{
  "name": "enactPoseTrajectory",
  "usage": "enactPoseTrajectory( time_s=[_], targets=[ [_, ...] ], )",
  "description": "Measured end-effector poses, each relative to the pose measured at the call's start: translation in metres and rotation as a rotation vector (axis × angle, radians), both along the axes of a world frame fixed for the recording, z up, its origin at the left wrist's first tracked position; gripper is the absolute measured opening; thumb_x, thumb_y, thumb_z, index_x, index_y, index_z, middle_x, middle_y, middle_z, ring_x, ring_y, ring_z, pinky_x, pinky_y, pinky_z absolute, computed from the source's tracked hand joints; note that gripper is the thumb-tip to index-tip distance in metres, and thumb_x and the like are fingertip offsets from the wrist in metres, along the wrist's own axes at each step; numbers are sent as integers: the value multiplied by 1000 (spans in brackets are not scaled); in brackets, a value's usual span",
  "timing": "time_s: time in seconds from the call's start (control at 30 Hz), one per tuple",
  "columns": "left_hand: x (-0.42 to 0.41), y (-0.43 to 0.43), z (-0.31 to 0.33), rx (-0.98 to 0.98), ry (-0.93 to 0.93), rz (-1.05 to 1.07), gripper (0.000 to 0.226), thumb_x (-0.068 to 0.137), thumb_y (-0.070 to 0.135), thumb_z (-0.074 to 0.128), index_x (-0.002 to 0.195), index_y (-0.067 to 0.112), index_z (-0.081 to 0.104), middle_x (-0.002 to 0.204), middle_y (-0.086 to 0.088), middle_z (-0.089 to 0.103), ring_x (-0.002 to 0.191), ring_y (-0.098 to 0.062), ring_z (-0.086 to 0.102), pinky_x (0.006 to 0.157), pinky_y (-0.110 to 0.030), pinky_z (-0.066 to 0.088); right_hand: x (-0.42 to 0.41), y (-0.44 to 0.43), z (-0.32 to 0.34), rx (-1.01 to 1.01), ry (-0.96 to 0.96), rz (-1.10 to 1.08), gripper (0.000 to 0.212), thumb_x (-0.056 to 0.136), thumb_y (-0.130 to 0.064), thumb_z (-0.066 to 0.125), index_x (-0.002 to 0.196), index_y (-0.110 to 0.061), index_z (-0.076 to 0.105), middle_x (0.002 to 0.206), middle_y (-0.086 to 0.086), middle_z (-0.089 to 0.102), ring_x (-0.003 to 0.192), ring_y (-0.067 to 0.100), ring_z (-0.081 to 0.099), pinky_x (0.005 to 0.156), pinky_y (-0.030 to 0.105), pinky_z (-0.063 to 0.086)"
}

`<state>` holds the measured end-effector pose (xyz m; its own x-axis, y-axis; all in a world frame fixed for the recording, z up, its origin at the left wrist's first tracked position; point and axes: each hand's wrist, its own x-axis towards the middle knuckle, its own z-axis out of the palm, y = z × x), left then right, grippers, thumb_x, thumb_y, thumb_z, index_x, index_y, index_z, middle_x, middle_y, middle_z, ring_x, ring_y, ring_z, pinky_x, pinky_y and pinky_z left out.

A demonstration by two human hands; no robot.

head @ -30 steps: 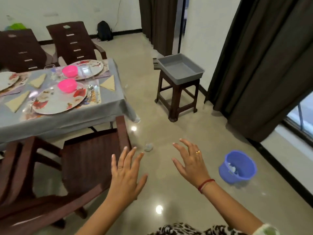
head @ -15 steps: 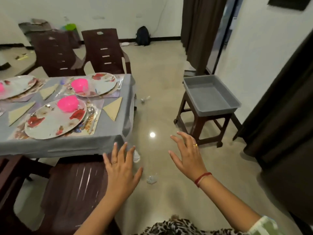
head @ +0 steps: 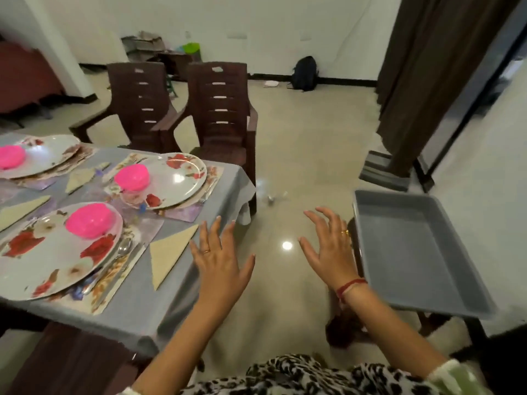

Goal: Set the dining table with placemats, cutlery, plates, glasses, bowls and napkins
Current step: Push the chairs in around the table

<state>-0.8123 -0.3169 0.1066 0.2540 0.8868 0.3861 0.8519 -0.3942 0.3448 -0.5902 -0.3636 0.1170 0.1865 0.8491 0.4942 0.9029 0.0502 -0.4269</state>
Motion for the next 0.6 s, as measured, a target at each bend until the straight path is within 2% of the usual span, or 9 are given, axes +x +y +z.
enactPoseTrajectory(
  time_s=[0.07, 0.17, 0.27, 0.4, 0.5, 0.6],
  targets=[
    [31, 30, 3, -15, 9, 56, 70, 82, 56, 39, 141, 18, 33, 154, -13, 25, 146, -35, 8, 112, -65, 10, 33, 50, 4, -5, 1, 49, 49, 87, -39, 50, 132, -21, 43, 134, 7, 40, 122, 26, 43, 99, 30, 30],
    [70, 67, 11, -43, -74, 147, 71, 82, 56, 40, 142, 21, 26, 154, -12, 23, 146, -35, 11, 113, -64, 14, 59, 123, 13, 23, -7, 133, 47, 88, -39, 49, 130, -21, 44, 131, 8, 43, 119, 27, 44, 98, 36, 39],
    [105, 109, 24, -48, -142, 240, 71, 83, 56, 41, 143, 25, 20, 156, -10, 21, 147, -31, 8, 114, -59, 10, 62, 200, 26, 60, -2, 275, 48, 86, -33, 57, 130, -22, 42, 129, 8, 43, 117, 30, 47, 94, 41, 44],
    [133, 183, 25, -33, -146, 333, 68, 83, 57, 40, 140, 29, 16, 156, -11, 20, 146, -25, 0, 114, -57, 6, 76, 293, 29, 113, 40, 384, 46, 88, -35, 56, 130, -18, 47, 130, 9, 42, 119, 30, 45, 96, 38, 41],
    [147, 249, 17, -8, -148, 428, 67, 83, 60, 37, 139, 29, 18, 156, -14, 20, 145, -24, 2, 114, -51, 0, 101, 369, 18, 120, 54, 435, 46, 87, -28, 63, 129, -15, 50, 130, 12, 44, 119, 27, 41, 95, 37, 40],
    [165, 324, 10, -20, -172, 471, 72, 84, 62, 36, 144, 27, 18, 158, -12, 15, 146, -24, -1, 114, -47, -5, 126, 453, 10, 124, 62, 477, 43, 87, -29, 61, 127, -15, 52, 129, 11, 44, 117, 24, 39, 93, 33, 37]
  ],
)
